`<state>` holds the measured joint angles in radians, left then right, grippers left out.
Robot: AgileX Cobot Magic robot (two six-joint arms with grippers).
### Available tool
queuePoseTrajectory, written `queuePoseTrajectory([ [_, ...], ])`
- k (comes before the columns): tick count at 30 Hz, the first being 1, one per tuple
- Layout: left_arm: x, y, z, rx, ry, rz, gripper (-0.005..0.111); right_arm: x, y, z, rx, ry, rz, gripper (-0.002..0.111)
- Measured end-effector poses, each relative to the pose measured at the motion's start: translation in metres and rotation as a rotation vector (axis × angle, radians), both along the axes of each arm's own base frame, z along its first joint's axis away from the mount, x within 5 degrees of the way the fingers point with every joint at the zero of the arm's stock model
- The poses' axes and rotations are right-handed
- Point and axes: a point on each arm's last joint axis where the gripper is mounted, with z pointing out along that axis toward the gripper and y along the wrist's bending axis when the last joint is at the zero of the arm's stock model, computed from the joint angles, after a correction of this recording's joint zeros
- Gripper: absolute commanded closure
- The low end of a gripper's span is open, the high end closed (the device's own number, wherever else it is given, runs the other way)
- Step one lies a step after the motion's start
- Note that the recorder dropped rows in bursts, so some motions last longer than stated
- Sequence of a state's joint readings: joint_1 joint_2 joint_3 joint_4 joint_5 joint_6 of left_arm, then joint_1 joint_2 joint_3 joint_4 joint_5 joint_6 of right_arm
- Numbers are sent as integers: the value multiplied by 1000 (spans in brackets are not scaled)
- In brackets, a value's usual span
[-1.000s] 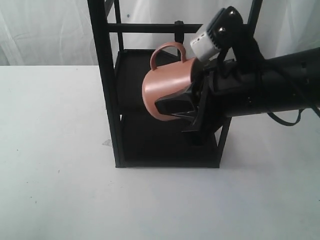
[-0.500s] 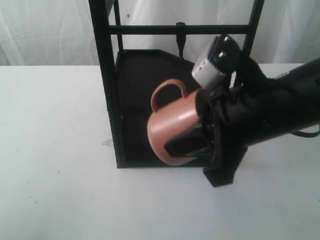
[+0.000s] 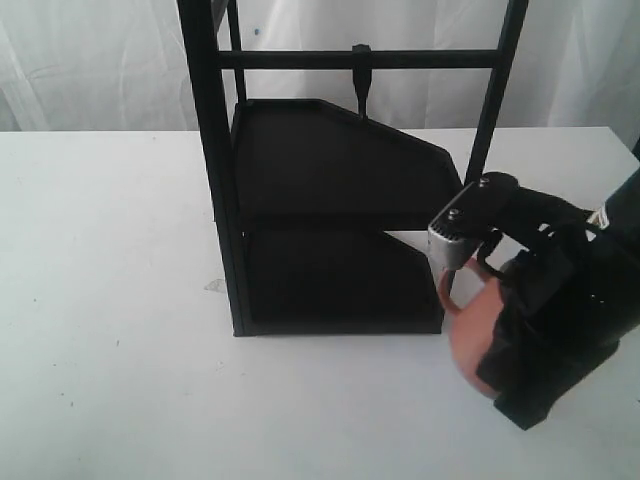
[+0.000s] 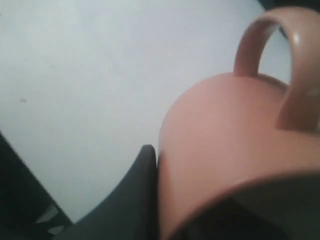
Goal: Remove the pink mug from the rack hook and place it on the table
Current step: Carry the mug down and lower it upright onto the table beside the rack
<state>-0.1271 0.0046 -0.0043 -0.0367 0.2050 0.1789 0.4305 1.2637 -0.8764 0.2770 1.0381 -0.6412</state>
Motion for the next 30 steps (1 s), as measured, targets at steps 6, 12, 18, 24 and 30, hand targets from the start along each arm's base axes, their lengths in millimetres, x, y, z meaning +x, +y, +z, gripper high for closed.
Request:
queuePoseTrajectory([
  [6,0,0,0,0,0,0,107,12,-19,-9,-214,-31,-163,108],
  [12,0,0,0,0,0,0,107,31,-39,-30,-301,45,-275,108],
  [18,0,0,0,0,0,0,107,46,-42,-42,-234,45,-343,108],
  [24,0,0,0,0,0,0,107,66,-30,-60,-158,76,-388,108],
  [30,0,0,0,0,0,0,107,86,-24,-80,-172,120,-415,108],
])
